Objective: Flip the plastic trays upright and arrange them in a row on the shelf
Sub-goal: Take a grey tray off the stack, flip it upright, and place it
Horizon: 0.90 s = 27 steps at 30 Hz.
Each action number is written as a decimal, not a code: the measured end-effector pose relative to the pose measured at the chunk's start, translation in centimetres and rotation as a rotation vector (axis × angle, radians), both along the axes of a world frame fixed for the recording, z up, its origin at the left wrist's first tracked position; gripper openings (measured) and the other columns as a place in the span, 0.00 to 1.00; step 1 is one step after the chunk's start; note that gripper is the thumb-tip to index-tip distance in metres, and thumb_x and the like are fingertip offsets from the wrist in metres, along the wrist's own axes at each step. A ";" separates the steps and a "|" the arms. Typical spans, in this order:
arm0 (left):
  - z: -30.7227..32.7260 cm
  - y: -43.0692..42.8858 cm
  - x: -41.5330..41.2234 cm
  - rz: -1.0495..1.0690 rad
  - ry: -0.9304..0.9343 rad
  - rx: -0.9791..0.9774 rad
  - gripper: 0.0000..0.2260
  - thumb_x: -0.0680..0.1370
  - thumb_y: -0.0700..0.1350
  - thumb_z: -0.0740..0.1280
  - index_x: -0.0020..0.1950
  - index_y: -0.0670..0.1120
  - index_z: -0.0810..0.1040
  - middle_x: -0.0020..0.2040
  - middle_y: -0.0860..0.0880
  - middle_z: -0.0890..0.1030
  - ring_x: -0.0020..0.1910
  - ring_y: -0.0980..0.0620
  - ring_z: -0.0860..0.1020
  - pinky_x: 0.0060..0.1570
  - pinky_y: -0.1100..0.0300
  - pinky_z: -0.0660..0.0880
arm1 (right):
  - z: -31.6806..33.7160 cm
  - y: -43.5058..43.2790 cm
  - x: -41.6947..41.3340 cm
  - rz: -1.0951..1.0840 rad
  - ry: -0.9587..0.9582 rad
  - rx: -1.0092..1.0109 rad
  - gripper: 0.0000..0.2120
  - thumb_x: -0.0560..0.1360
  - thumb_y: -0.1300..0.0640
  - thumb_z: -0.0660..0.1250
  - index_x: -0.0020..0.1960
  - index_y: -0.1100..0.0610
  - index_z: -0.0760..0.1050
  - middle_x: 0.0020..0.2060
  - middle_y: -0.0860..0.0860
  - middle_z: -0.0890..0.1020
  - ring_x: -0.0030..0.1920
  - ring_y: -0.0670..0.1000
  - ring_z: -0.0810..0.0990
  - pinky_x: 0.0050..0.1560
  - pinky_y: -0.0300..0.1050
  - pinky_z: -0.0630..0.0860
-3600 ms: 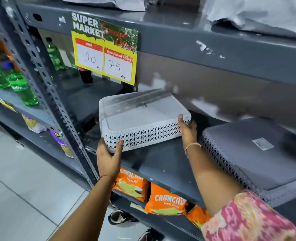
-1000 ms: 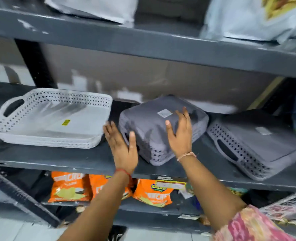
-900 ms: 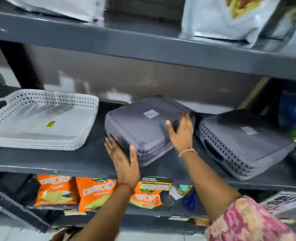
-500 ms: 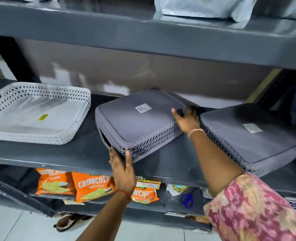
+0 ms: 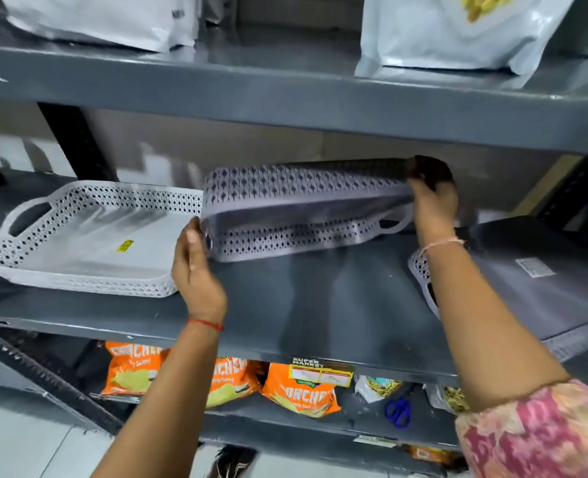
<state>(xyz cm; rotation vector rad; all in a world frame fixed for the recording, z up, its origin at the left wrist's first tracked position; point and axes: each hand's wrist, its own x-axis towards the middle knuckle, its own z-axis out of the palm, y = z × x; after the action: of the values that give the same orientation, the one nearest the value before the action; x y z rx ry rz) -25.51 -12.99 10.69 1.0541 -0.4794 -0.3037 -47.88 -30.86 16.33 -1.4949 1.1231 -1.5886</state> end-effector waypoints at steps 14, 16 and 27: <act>0.1 -4.2 6.8 -0.421 -0.032 0.245 0.17 0.80 0.42 0.53 0.67 0.40 0.69 0.66 0.42 0.73 0.67 0.46 0.70 0.70 0.52 0.64 | -3.9 -0.3 0.1 0.117 0.148 0.356 0.28 0.75 0.64 0.64 0.71 0.52 0.59 0.63 0.49 0.71 0.63 0.49 0.69 0.65 0.44 0.66; -0.7 -4.7 6.8 -0.451 0.016 0.292 0.16 0.80 0.41 0.53 0.64 0.40 0.72 0.55 0.46 0.79 0.58 0.50 0.76 0.63 0.54 0.68 | -4.6 -0.5 0.6 0.097 0.132 0.381 0.29 0.74 0.68 0.62 0.72 0.52 0.59 0.63 0.52 0.74 0.59 0.51 0.72 0.68 0.50 0.68; 1.5 -5.7 7.5 -0.550 0.135 0.359 0.24 0.81 0.53 0.45 0.56 0.39 0.76 0.31 0.47 0.85 0.43 0.47 0.81 0.41 0.64 0.77 | -5.1 0.0 -0.1 -0.096 0.299 0.389 0.13 0.76 0.65 0.59 0.58 0.62 0.77 0.56 0.60 0.81 0.58 0.59 0.78 0.65 0.53 0.72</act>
<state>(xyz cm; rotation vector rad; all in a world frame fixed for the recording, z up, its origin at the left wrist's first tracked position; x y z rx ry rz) -18.05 -18.74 12.22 1.2260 -0.6018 -0.9711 -47.94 -30.82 11.27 -1.4553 1.5890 -1.1394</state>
